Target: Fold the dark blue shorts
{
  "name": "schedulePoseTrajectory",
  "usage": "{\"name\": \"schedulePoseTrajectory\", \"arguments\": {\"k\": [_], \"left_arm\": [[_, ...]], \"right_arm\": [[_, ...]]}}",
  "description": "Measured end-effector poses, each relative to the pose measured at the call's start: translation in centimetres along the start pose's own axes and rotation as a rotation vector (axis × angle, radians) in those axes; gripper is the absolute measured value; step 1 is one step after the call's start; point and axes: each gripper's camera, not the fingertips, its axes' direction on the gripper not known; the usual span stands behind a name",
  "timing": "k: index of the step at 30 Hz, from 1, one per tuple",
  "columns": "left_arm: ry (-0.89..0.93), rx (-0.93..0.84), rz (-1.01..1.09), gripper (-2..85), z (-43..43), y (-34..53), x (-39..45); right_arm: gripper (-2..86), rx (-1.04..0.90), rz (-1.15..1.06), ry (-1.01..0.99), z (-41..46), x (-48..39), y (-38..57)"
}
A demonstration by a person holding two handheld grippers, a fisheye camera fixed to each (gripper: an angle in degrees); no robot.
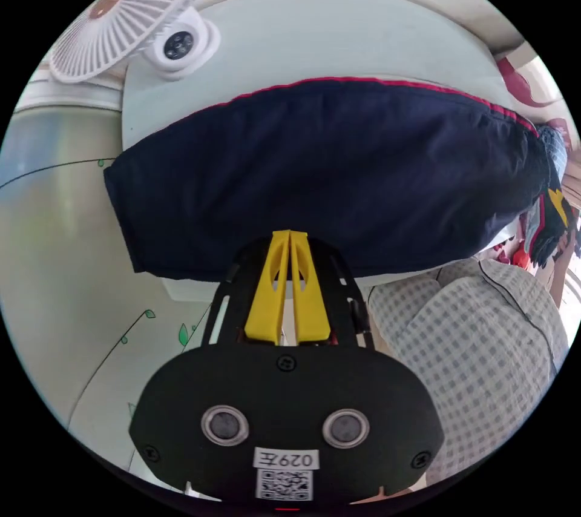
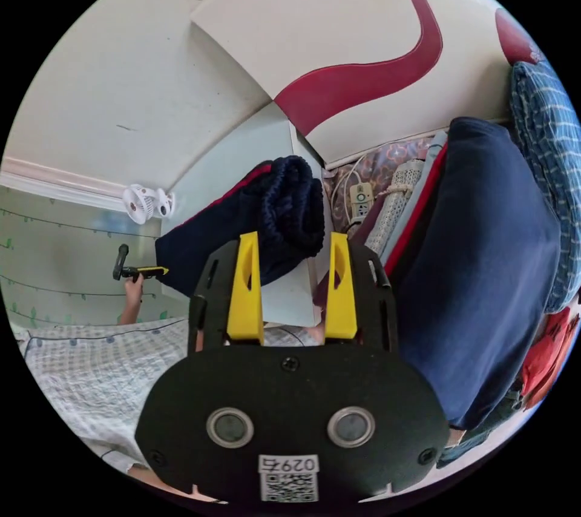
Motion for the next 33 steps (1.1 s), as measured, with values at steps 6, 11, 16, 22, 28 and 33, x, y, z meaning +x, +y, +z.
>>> {"name": "schedulePoseTrajectory", "arguments": {"k": [6, 11, 16, 22, 28, 33], "left_arm": [[-0.139, -0.077, 0.104, -1.0, 2.6, -2.3, 3.6], [-0.085, -0.089, 0.105, -1.0, 2.6, -2.7, 1.9], [0.012, -0.084, 0.087, -1.0, 2.6, -2.8, -1.0], [0.106, -0.06, 0.048, -1.0, 2.9, -2.1, -4.8], [0.183, -0.049, 0.018, -1.0, 3.3, -1.3, -8.6], [0.232, -0.043, -0.041, -1.0, 3.9, 2.6, -14.1]], "right_arm": [[18.7, -0.316, -0.025, -0.057, 3.8, -0.7, -3.8], [12.0, -0.334, 0.013, 0.106, 3.3, -0.9, -3.3], [9.5, -0.362, 0.157, 0.013, 2.2, 0.5, -4.0], [0.6, -0.171, -0.001, 0.365, -0.7, -6.8, -3.7], [-0.5, -0.224, -0.286, 0.328, 6.6, -15.3, -4.2], [-0.5, -0.503, -0.338, 0.561, 16.6, -15.3, -4.0]]}}
